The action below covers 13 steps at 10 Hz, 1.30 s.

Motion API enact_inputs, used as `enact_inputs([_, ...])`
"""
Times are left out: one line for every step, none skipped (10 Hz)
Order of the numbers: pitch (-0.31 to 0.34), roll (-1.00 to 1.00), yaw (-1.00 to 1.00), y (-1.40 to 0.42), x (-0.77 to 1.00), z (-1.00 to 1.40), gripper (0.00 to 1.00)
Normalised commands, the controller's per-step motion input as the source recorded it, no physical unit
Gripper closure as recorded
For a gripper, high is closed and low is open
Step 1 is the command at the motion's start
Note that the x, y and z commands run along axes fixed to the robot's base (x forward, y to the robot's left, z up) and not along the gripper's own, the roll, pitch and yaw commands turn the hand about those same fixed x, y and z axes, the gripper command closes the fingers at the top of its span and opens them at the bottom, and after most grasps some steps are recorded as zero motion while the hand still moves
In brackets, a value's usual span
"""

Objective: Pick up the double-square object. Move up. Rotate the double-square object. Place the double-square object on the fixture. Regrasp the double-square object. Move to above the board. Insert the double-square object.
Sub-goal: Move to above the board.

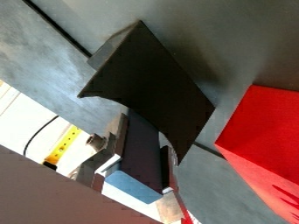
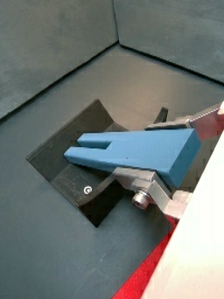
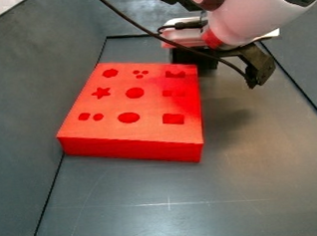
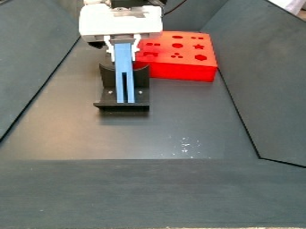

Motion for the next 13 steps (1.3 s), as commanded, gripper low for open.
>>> enact_inputs([0.051,0.18,-0.27,-0.06,-0.29,1.00,1.00])
enact_inputs([0.045,0.17,-0.27,-0.06,-0.29,1.00,1.00])
enact_inputs([0.035,0.12,-0.22,-0.05,-0.28,1.00,1.00])
enact_inputs([0.059,0.06,-0.18,-0.04,-0.26,1.00,1.00])
enact_inputs([0.106,0.02,-0.14,-0.04,-0.25,1.00,1.00])
enact_inputs([0.144,0.00,-0.10,-0.04,-0.24,1.00,1.00])
enact_inputs([0.180,-0.02,-0.04,-0.04,-0.23,1.00,1.00])
enact_inputs([0.192,-0.03,0.00,-0.04,-0.21,1.00,1.00])
enact_inputs([0.181,-0.04,0.04,-0.03,-0.20,1.00,1.00])
enact_inputs([0.164,-0.05,0.08,-0.03,-0.19,1.00,1.00])
enact_inputs([0.142,-0.05,0.10,-0.03,-0.18,1.00,1.00])
enact_inputs([0.083,-0.05,0.13,-0.03,-0.17,1.00,1.00])
enact_inputs([0.045,-0.05,0.14,-0.02,-0.15,1.00,1.00])
